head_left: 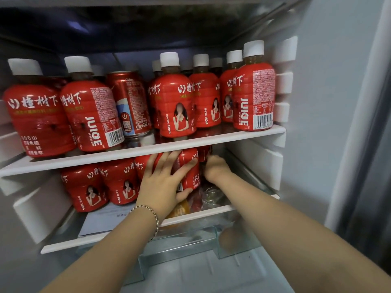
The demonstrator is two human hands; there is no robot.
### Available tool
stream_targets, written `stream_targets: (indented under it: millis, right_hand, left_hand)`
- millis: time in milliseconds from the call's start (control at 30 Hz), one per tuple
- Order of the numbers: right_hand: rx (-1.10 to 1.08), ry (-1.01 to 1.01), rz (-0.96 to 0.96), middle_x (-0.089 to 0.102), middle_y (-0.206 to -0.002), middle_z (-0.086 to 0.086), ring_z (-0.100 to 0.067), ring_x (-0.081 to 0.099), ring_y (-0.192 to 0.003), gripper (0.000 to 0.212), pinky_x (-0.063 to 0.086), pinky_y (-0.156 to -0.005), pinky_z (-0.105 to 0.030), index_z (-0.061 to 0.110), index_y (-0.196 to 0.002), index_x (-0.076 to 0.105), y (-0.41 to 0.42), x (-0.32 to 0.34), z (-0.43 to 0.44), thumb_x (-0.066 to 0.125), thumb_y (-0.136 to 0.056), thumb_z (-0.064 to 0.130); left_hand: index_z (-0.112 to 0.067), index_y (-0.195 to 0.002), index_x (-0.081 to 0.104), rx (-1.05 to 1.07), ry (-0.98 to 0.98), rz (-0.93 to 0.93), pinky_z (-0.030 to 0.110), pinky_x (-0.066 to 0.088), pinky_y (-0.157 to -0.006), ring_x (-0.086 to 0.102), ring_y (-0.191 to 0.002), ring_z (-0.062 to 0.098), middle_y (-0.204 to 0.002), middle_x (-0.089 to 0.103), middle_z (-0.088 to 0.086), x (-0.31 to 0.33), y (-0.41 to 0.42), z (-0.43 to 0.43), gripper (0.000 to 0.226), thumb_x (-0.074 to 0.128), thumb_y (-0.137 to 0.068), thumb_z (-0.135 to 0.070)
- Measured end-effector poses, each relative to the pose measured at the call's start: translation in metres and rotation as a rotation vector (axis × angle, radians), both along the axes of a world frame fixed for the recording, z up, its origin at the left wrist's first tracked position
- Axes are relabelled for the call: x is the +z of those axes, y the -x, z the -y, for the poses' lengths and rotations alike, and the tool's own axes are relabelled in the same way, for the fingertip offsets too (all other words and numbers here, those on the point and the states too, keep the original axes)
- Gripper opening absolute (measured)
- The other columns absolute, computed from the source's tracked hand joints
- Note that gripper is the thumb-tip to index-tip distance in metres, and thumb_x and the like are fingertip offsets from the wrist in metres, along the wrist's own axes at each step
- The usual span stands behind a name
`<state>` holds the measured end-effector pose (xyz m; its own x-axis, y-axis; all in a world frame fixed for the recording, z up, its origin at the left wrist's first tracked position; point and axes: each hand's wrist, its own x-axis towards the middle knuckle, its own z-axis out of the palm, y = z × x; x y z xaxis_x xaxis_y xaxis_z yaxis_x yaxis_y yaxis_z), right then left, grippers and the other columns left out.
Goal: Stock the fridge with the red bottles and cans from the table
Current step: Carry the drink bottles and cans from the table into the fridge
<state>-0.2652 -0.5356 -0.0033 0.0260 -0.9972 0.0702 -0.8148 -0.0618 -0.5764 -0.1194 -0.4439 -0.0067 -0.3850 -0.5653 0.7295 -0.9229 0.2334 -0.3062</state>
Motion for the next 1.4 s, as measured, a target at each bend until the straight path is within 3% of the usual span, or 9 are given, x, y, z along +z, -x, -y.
stream_targets:
  millis: [400, 800, 900, 1000, 1100, 1167, 1233, 1300, 1400]
  right_hand:
    - [0.230, -0.013, -0.239, 0.041, -0.145, -0.007, -0.026, 0.036, -0.134, 0.040, 0.030, -0.111, -0.045, 0.018, -0.138, 0.041, -0.002, 0.011, -0.016, 0.039, -0.099, 0.028]
    - [0.124, 0.082, 0.226, 0.062, -0.120, -0.011, -0.029, 0.059, -0.110, 0.030, 0.047, -0.096, -0.036, 0.011, -0.119, 0.061, 0.007, 0.021, -0.048, 0.041, -0.095, 0.015]
    - [0.071, 0.120, 0.070, 0.062, -0.115, -0.013, -0.031, 0.059, -0.108, 0.029, 0.048, -0.089, -0.031, 0.005, -0.114, 0.061, 0.012, 0.030, -0.077, 0.044, -0.091, 0.009]
    - [0.135, 0.000, -0.163, 0.063, -0.099, -0.012, -0.030, 0.061, -0.097, 0.023, 0.049, -0.079, -0.030, 0.003, -0.103, 0.062, 0.022, 0.046, -0.113, 0.045, -0.089, 0.009]
    - [0.170, -0.006, -0.281, 0.067, -0.109, -0.010, -0.026, 0.063, -0.100, 0.031, 0.052, -0.090, -0.038, 0.006, -0.111, 0.066, 0.037, 0.074, -0.141, 0.046, -0.088, 0.006]
    - [0.226, 0.038, -0.183, 0.072, -0.094, -0.008, -0.021, 0.068, -0.085, 0.027, 0.056, -0.082, -0.033, 0.008, -0.101, 0.070, 0.046, 0.096, -0.155, 0.047, -0.087, 0.004]
    - [0.216, 0.154, 0.067, 0.071, -0.077, 0.001, -0.016, 0.069, -0.068, 0.022, 0.057, -0.068, -0.025, 0.015, -0.086, 0.070, 0.050, 0.117, -0.168, 0.050, -0.088, 0.007]
    - [0.087, 0.502, 0.220, 0.065, -0.076, 0.008, -0.013, 0.065, -0.070, 0.016, 0.055, -0.071, -0.028, 0.022, -0.083, 0.066, 0.053, 0.131, -0.171, 0.053, -0.089, 0.015]
    - [-0.092, 0.856, 0.193, 0.054, -0.116, -0.002, -0.018, 0.053, -0.107, 0.033, 0.049, -0.092, -0.038, 0.021, -0.121, 0.054, 0.054, 0.147, -0.163, 0.057, -0.088, 0.022]
  left_hand:
    - [-0.034, -0.129, 0.039, 0.008, -0.027, 0.005, 0.039, 0.001, -0.112, 0.032, -0.128, 0.026, -0.136, 0.040, 0.008, 0.000, 0.001, -0.004, 0.089, 0.084, -0.053, -0.044]
    - [-0.033, -0.128, 0.044, -0.011, -0.095, -0.037, 0.039, 0.002, -0.111, 0.034, -0.129, 0.028, -0.135, 0.050, 0.011, 0.003, 0.001, -0.006, 0.086, 0.085, -0.053, -0.042]
    - [-0.031, -0.129, 0.050, 0.024, -0.187, -0.038, 0.042, 0.004, -0.112, 0.040, -0.131, 0.033, -0.138, 0.046, 0.012, 0.012, 0.009, -0.016, 0.080, 0.084, -0.057, -0.038]
    - [-0.031, -0.140, 0.038, 0.038, -0.276, 0.004, 0.039, -0.013, -0.113, 0.015, -0.143, 0.027, -0.153, 0.020, 0.008, 0.021, 0.011, -0.029, 0.063, 0.062, -0.081, -0.031]
    - [-0.017, -0.087, 0.071, -0.190, -0.205, 0.065, 0.038, 0.031, -0.104, 0.066, -0.095, 0.022, -0.104, 0.068, 0.006, 0.030, 0.011, -0.050, 0.027, 0.047, -0.080, -0.027]
    - [-0.019, -0.070, 0.067, -0.327, -0.147, -0.096, 0.026, 0.051, -0.062, 0.063, -0.052, 0.015, -0.061, 0.065, -0.005, 0.043, 0.015, -0.069, 0.028, 0.043, -0.078, -0.030]
    - [-0.019, -0.076, 0.067, -0.384, -0.075, -0.366, 0.020, 0.045, -0.046, 0.058, -0.044, 0.011, -0.052, 0.061, -0.007, 0.066, 0.023, -0.087, 0.025, 0.045, -0.079, -0.030]
    - [-0.017, -0.088, 0.065, -0.413, -0.017, -0.625, 0.025, 0.051, -0.055, 0.061, -0.058, 0.011, -0.065, 0.064, -0.007, 0.093, 0.030, -0.094, 0.016, 0.051, -0.085, -0.025]
    - [-0.017, -0.126, 0.047, -0.316, -0.027, -0.799, 0.023, 0.048, -0.076, 0.056, -0.097, 0.010, -0.121, 0.053, -0.001, 0.128, 0.036, -0.082, 0.040, 0.058, -0.088, -0.025]
